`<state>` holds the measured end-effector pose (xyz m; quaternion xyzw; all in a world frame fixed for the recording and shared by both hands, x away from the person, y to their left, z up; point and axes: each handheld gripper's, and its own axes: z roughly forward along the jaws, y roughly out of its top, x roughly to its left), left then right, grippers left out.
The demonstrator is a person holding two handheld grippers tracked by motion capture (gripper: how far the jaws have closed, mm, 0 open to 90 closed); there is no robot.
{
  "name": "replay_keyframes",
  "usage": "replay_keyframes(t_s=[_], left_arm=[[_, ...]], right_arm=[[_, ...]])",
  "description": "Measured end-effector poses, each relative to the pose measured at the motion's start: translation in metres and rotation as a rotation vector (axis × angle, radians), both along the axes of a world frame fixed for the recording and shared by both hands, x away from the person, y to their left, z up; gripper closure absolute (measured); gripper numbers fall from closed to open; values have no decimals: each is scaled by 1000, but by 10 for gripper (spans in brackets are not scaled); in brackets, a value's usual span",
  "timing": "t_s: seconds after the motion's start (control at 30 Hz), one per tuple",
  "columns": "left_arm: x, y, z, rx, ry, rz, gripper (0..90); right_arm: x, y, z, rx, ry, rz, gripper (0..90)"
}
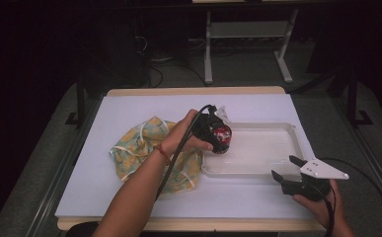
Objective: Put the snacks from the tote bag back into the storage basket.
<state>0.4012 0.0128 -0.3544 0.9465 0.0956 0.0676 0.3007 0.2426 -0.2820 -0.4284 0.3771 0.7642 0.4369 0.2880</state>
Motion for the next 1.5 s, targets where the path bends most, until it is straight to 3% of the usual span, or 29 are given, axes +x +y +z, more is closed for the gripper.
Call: replay_keyframes(t_s=[0.27,0.67,1.17,1.37,1.5], left_arm=[[3,-10,-11,-3,15,17,240],[6,-22,-28,-41,28,29,240],[9,-29,-41,-27,43,30,241],[9,-33,-47,-3,50,26,241],[9,-33,-50,4,36,43,241]], right_arm=[[0,-2,0,9,4,-5,215],[0,0,-1,-2,5,2,216],[0,-1,0,3,-2,3,216],[-1,-1,1,0,-2,3,216],[-1,-1,1,3,0,0,216]])
